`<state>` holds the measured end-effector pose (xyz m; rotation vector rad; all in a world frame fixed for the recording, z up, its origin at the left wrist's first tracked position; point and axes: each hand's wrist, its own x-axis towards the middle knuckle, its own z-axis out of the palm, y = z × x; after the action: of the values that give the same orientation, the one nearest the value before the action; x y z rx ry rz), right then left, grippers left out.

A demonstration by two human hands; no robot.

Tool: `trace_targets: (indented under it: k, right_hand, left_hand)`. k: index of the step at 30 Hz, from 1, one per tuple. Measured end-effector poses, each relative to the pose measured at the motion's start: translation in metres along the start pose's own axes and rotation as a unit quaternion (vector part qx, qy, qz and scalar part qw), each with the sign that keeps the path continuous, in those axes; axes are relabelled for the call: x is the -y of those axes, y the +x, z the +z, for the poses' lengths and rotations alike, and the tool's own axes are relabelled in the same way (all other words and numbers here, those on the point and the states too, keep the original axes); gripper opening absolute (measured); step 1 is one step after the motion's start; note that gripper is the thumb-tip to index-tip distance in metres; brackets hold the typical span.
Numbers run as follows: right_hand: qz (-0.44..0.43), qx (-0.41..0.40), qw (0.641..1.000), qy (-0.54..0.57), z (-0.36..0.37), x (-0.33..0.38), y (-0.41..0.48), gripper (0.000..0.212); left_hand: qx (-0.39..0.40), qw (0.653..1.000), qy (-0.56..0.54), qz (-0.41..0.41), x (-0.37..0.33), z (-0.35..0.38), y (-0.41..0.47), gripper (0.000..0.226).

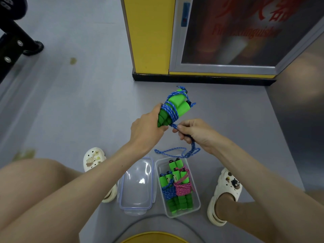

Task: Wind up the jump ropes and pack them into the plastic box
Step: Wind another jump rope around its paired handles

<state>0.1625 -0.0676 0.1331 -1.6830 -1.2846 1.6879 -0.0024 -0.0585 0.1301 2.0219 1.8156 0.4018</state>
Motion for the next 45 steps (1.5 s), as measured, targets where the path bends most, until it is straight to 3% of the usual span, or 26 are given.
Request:
trace_targets:
  k: [10, 16, 20, 23, 26, 30, 33, 36, 38, 40, 43, 45]
  right_hand:
    - [-0.023, -0.003, 0.999, 0.046, 0.009, -0.001, -0.003, 0.028]
    - [-0.02, -0.008, 0.997, 0.081, 0.006, 0.0, -0.003, 0.025]
    - [-0.018, 0.018, 0.996, 0.088, 0.002, -0.002, -0.001, 0.022]
    - [-0.024, 0.038, 0.992, 0.117, 0.002, 0.001, -0.002, 0.02]
    - [-0.029, 0.017, 0.991, 0.129, 0.003, 0.004, -0.001, 0.035]
    - [-0.016, -0.036, 0.987, 0.158, -0.001, -0.001, 0.004, 0.04]
    - [-0.017, -0.005, 0.991, 0.131, -0.005, -0.002, 0.003, 0.038]
    - [-0.029, 0.051, 0.989, 0.136, -0.005, 0.001, -0.001, 0.036]
    - [-0.033, 0.067, 0.985, 0.153, -0.005, 0.001, -0.001, 0.038]
    - [-0.032, 0.069, 0.985, 0.155, -0.004, 0.001, 0.0, 0.055]
    - [-0.006, 0.023, 0.991, 0.133, 0.002, 0.002, 0.002, 0.088]
    - [0.017, -0.021, 0.991, 0.134, 0.003, 0.003, 0.003, 0.078]
  left_hand:
    - [-0.041, 0.994, 0.088, 0.046, 0.0, 0.013, -0.01, 0.069]
    - [0.028, 0.989, -0.072, 0.126, -0.008, 0.021, -0.015, 0.085]
    - [0.072, 0.981, -0.16, 0.085, -0.006, 0.02, -0.009, 0.086]
    - [0.051, 0.981, -0.144, 0.116, -0.003, 0.022, -0.006, 0.086]
    - [0.023, 0.981, -0.091, 0.171, -0.003, 0.03, -0.007, 0.088]
    - [0.109, 0.965, -0.212, 0.107, -0.008, 0.022, -0.005, 0.076]
    - [0.093, 0.933, -0.347, 0.015, -0.011, 0.005, 0.003, 0.056]
    - [0.158, 0.891, -0.41, -0.116, -0.008, -0.009, 0.007, 0.048]
    - [0.234, 0.854, -0.44, -0.15, -0.004, -0.011, 0.005, 0.048]
    - [0.258, 0.827, -0.472, -0.164, -0.005, -0.009, 0.001, 0.046]
    - [0.225, 0.851, -0.452, -0.146, -0.008, -0.005, -0.001, 0.046]
    - [0.206, 0.868, -0.434, -0.123, -0.012, -0.001, -0.003, 0.045]
